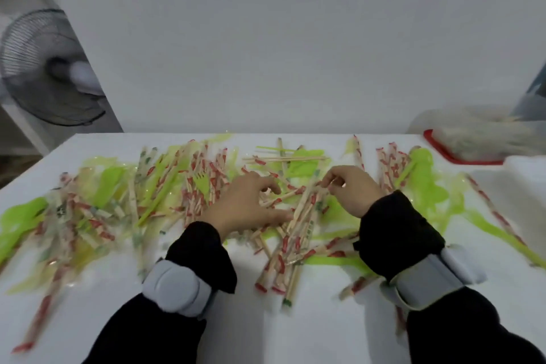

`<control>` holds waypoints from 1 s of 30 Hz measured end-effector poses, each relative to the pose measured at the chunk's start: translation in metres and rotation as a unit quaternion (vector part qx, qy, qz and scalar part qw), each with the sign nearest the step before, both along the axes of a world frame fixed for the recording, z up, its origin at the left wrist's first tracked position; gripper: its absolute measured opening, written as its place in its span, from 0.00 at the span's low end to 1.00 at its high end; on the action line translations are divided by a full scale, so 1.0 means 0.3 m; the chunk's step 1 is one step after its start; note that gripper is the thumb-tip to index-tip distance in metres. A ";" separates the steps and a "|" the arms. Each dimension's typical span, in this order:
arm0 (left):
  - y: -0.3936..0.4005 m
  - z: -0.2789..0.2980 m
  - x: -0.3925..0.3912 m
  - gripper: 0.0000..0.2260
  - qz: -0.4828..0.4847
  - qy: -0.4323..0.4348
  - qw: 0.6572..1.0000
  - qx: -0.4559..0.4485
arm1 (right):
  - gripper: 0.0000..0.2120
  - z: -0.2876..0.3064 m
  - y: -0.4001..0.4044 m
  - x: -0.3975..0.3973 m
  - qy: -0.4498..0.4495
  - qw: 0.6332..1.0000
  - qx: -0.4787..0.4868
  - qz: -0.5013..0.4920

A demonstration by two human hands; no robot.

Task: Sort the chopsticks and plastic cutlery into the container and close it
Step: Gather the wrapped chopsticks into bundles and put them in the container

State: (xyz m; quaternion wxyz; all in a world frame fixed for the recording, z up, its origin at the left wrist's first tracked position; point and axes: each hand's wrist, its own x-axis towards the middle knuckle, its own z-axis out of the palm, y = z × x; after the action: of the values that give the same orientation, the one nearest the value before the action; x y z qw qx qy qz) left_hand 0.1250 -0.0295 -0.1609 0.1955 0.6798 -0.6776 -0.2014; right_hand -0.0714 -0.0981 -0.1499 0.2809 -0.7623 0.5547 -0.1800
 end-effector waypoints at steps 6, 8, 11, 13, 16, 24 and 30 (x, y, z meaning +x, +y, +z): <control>-0.024 -0.033 -0.153 0.09 -0.025 -0.055 0.997 -0.054 | 0.12 -0.044 0.014 -0.033 0.030 0.999 0.006 0.009; -0.028 -0.048 -0.165 0.13 -0.021 -0.099 0.994 -0.051 | 0.12 -0.052 0.007 -0.013 0.031 0.999 0.002 0.013; -0.039 -0.063 -0.173 0.14 -0.009 -0.135 0.989 -0.055 | 0.10 -0.062 -0.006 0.008 0.014 1.000 -0.017 0.006; -0.045 -0.065 -0.179 0.09 0.014 -0.123 0.990 -0.063 | 0.11 -0.078 -0.009 0.010 0.001 1.000 -0.031 0.005; -0.053 -0.053 -0.159 0.08 0.088 -0.028 0.991 -0.092 | 0.11 -0.097 -0.012 0.007 -0.029 0.998 -0.049 0.016; -0.055 -0.018 -0.019 0.07 0.247 0.592 0.746 -0.181 | 0.16 -0.100 0.005 0.006 -0.028 0.991 -0.133 0.014; -0.073 -0.034 -0.024 0.06 0.271 0.608 0.730 -0.154 | 0.17 -0.129 0.022 0.081 0.215 0.960 -0.171 0.050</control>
State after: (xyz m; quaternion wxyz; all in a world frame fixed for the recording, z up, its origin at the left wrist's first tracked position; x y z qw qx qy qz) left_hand 0.1178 -0.0513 -0.1712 0.7142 0.5275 -0.2226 -0.4027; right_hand -0.0471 -0.0915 -0.1886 0.0292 -0.8463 0.5243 -0.0896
